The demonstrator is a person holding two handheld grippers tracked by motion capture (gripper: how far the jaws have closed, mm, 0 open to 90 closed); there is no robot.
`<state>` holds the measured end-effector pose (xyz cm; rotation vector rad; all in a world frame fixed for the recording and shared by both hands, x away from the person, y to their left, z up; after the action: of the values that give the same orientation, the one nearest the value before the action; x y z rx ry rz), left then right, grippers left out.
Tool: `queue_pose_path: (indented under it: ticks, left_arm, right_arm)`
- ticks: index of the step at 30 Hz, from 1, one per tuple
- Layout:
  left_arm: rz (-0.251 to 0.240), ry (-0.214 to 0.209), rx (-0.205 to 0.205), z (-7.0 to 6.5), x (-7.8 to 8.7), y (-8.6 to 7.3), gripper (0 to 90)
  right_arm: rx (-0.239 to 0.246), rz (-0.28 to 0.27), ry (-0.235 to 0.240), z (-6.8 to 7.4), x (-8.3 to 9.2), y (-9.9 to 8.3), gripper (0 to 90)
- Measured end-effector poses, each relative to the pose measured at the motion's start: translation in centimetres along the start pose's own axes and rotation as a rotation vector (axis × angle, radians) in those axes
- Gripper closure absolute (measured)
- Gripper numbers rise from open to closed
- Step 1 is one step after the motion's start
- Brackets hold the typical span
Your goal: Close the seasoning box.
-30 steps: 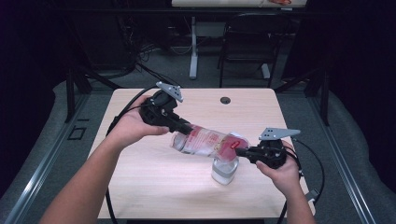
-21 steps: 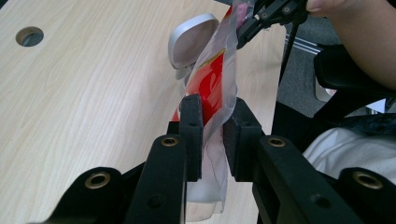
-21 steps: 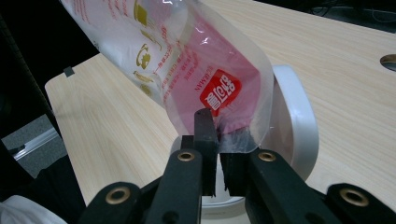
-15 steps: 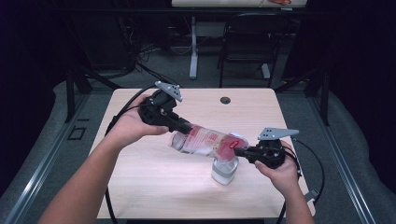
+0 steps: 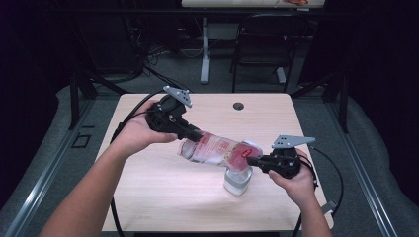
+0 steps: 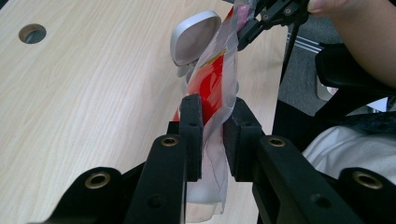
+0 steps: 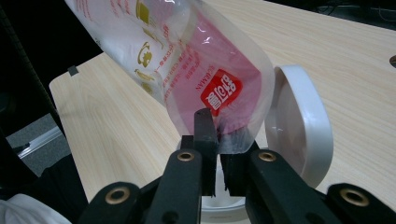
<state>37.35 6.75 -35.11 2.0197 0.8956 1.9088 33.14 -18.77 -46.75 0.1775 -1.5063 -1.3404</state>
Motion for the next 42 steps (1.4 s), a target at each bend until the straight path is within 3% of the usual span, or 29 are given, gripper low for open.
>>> queue_pose_path:
  ticks: [42]
  left_arm:
    - [-0.015, 0.002, 0.002, -0.07, 0.02, 0.59, 78.7]
  right_arm:
    - [-0.006, 0.025, 0.032, 0.05, 0.17, -0.23, 86.1]
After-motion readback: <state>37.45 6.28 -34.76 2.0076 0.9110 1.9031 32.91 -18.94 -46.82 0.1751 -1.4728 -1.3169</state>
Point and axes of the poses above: each handheld gripper's, and its own axes: x roughly backward along the jaws, y roughly out of its top, z roughly to its left, the point moved 5 cm from there along -x, roughly forward along the jaws, and after that the axes turned 5 degrees about z, right-handed, at the moved point
